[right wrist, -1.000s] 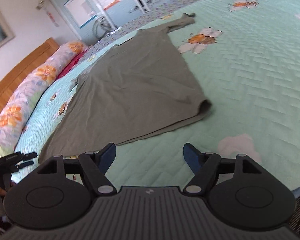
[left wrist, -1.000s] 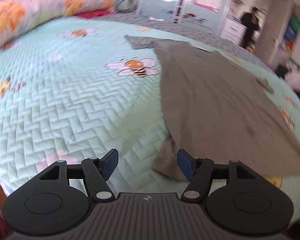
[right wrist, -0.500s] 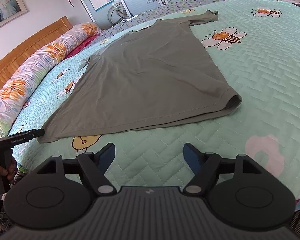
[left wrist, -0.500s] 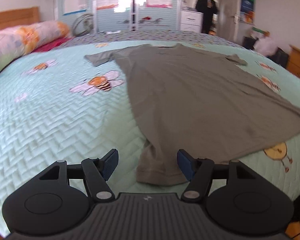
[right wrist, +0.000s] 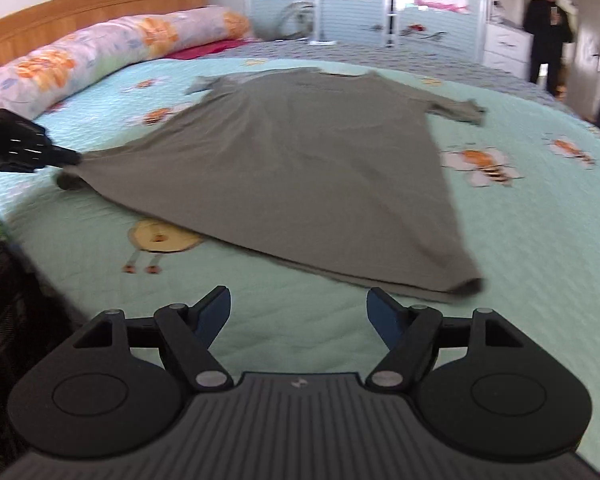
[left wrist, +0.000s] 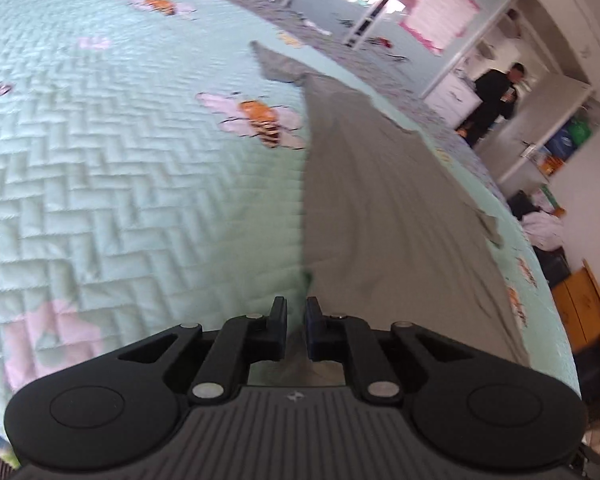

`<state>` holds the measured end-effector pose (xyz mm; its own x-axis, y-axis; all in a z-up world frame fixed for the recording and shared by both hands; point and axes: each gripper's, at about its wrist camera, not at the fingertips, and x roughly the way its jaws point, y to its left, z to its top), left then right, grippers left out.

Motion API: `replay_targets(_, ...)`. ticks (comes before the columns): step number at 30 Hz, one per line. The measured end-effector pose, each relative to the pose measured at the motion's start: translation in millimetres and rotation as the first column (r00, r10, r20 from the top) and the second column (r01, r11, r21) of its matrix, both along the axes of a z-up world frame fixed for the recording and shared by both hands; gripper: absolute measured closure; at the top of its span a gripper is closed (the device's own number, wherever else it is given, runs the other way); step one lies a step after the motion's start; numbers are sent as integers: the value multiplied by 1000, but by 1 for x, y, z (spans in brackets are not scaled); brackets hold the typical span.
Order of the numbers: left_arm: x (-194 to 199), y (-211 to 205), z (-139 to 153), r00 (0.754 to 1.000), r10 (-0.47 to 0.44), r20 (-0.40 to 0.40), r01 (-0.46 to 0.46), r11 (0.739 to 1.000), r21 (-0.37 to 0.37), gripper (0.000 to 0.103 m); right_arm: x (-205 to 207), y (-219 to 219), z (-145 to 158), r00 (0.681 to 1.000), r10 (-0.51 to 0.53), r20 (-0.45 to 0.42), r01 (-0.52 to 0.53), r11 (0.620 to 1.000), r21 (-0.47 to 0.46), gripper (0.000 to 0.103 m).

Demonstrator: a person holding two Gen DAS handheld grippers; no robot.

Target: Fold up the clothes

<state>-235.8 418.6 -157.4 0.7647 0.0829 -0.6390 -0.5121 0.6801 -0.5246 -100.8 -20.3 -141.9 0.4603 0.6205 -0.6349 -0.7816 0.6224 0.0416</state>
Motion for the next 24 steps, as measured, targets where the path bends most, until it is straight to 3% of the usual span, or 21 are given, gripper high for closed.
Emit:
replay_targets(3,-8,3,-3,999,33,-6,-33,999,-29,98,-7,13,-4,999,45,23,-44,999,-32,28)
replay_targets(6,-11,-7,3,1000,11,-2,-10,999,48,90,-13,23,-7,996,81,45,-78,995,-59,28)
replay_targets(8,-9,-17,7,1000,-15,-4,15,993,116,56,-13,20,-6,996,63,60,-60,997,-51,28)
replay_targets(10,-8,-27,11,999,-40,-8,41,982,183,44,-14,17,-4,996,46,75,-43,998,-42,28)
replay_targets(12,-5,-35,13,998,-66,-16,68,970,232,44,-9,9,0,996,5,88,-4,1000,-13,28)
replay_targets(17,6,-42,4,989,-134,-56,143,958,247,44,15,-25,11,975,-202,87,195,977,83,28)
replay_targets(19,10,-45,1,984,-160,-72,174,952,251,46,31,-38,12,957,-285,58,279,955,99,28)
replay_targets(21,15,-46,-3,980,-179,-93,197,948,250,66,48,-45,9,945,-326,13,322,939,124,28)
replay_targets(22,17,-45,-5,978,-178,-109,200,949,243,95,57,-47,5,941,-338,-14,336,932,135,28)
replay_targets(24,18,-36,-4,979,-176,-103,191,966,172,99,74,-49,-2,930,-361,-68,368,918,146,28)
